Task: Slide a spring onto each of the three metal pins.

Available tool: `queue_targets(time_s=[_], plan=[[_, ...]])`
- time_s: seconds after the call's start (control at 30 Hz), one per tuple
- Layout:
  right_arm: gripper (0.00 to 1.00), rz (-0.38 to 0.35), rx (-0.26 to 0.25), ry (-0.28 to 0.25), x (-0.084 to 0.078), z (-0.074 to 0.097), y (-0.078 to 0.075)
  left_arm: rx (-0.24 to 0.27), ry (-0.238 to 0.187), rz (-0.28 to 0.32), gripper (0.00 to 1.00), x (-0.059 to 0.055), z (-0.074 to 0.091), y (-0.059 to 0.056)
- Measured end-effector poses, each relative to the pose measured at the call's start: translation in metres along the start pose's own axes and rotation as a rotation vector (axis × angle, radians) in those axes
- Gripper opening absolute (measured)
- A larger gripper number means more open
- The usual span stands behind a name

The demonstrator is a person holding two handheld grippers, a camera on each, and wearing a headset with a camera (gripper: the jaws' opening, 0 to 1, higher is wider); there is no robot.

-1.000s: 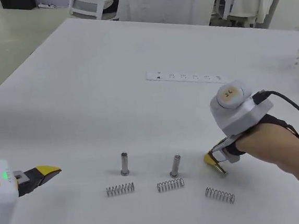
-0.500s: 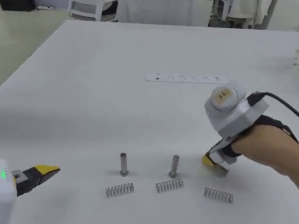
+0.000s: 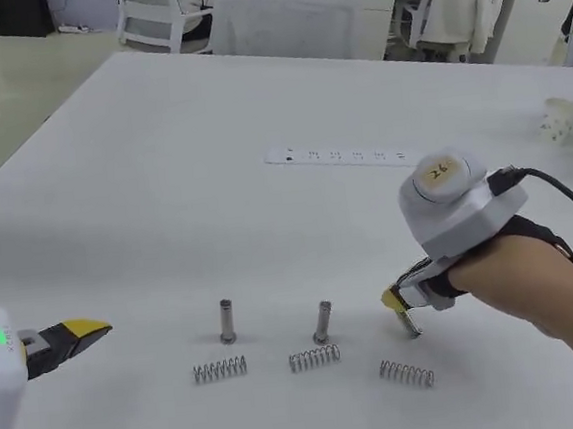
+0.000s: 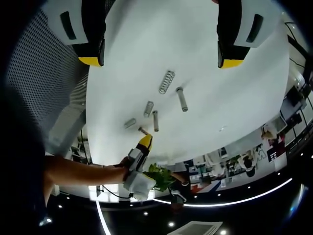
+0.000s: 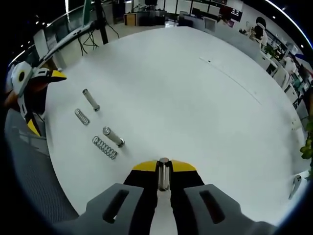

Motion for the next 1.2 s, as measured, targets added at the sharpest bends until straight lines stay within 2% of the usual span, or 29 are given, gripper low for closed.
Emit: queue_targets(time_s=[0.57, 1.0, 1.2], plan=[[0.06, -0.027, -0.011, -0.027, -0.013, 0.014, 0.002, -0.006, -0.006, -0.017, 0.93, 0.004, 0.0, -0.004], [0.06, -0.072, 0.004, -0.036, -0.02, 0.02, -0.001, -0.009, -0.006, -0.016, 0.93, 0.004, 0.0, -0.005], [0.06, -0.064, 0.006, -0.032, -0.022, 0.021, -0.001, -0.007, -0.003, -0.017, 0.93, 0.004, 0.0, -0.004]])
Point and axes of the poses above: the centre of the closed fingertips' face, and the gripper's own axes: z roughly backward along the fingers, y roughly to its left, x roughly out of its top, the point moved 5 cm from there along z, roughly backward along the fingers, and after that the axes turned 2 degrees about z, right-handed, at the moved point
